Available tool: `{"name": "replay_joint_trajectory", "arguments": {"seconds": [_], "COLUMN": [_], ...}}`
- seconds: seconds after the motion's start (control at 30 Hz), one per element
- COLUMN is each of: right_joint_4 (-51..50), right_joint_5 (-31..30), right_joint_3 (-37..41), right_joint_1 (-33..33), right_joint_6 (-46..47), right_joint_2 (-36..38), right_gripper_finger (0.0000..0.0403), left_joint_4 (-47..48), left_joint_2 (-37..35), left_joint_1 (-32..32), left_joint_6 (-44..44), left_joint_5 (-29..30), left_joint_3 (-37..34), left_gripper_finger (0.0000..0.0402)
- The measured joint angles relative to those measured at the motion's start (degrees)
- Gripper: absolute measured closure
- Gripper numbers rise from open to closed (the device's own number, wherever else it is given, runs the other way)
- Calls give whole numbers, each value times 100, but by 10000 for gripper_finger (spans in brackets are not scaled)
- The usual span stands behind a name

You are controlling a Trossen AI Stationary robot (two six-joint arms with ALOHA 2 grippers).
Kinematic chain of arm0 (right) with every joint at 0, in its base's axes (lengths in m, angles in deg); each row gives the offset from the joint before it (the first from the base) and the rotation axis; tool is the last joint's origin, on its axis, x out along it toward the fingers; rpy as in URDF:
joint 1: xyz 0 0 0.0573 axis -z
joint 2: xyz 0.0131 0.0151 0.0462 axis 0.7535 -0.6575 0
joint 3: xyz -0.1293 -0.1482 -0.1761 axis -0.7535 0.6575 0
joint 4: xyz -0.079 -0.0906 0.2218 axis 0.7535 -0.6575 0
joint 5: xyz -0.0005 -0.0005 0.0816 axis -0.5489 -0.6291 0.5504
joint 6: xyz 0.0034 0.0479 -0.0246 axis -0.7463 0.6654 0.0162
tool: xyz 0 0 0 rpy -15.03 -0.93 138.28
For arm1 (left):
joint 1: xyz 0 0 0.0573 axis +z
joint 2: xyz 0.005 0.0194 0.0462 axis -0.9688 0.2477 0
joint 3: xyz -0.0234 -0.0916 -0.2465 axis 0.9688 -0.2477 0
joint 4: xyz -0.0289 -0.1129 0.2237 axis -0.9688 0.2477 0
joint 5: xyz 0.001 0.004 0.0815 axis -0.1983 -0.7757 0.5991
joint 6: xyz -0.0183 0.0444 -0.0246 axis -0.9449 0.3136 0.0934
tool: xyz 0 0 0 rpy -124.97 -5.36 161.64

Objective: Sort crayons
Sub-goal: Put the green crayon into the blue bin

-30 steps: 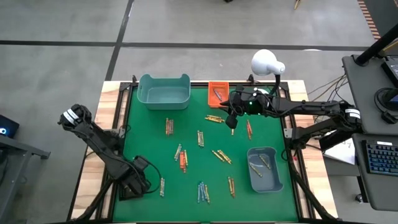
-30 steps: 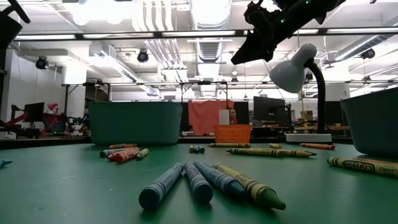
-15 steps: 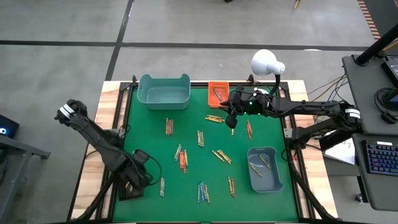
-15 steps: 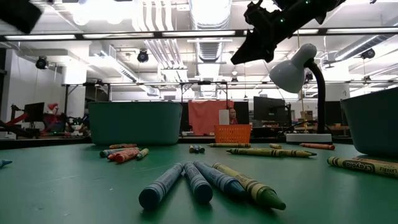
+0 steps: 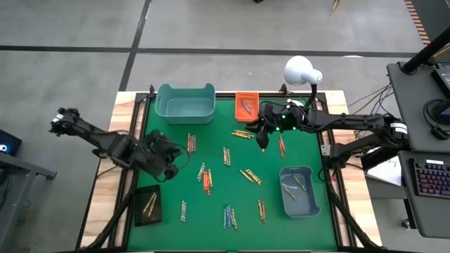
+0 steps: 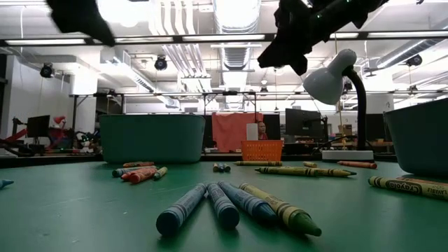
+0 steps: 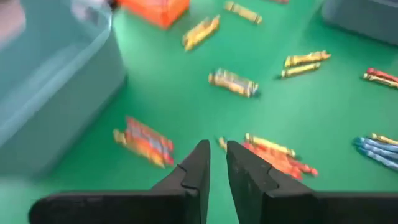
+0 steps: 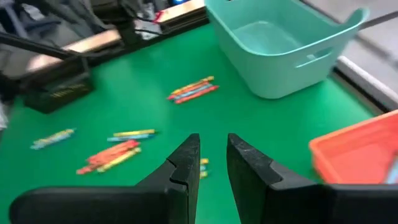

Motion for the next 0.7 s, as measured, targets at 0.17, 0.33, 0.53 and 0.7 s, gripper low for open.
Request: {"name": "replay_joint_trajectory", "arguments": {"seconds": [0.17, 0.33, 0.53, 0.7], "right_joint_4": [-148, -559, -663, -816], "right_joint_5": [193, 206, 180, -143], "right_joint_3": [-149, -423, -573, -579], "right_joint_1": [-233, -506, -578, -559], "right_joint_6": [309, 519, 886, 1024], "right_joint_2": [0, 0, 0, 0], "right_gripper_finger": [335, 335, 335, 335], "left_joint_4": [-781, -1161, -1249, -1267], "left_joint_2": [-238, -330, -316, -305], "left_joint_1": [713, 1254, 1797, 2172], "left_joint_6": [1762, 2612, 2898, 3036], "left_joint_5": [-29, -85, -87, -82], "left_joint_3": [-166, -462, -791, -953], "left_gripper_finger": [365, 365, 365, 365]}}
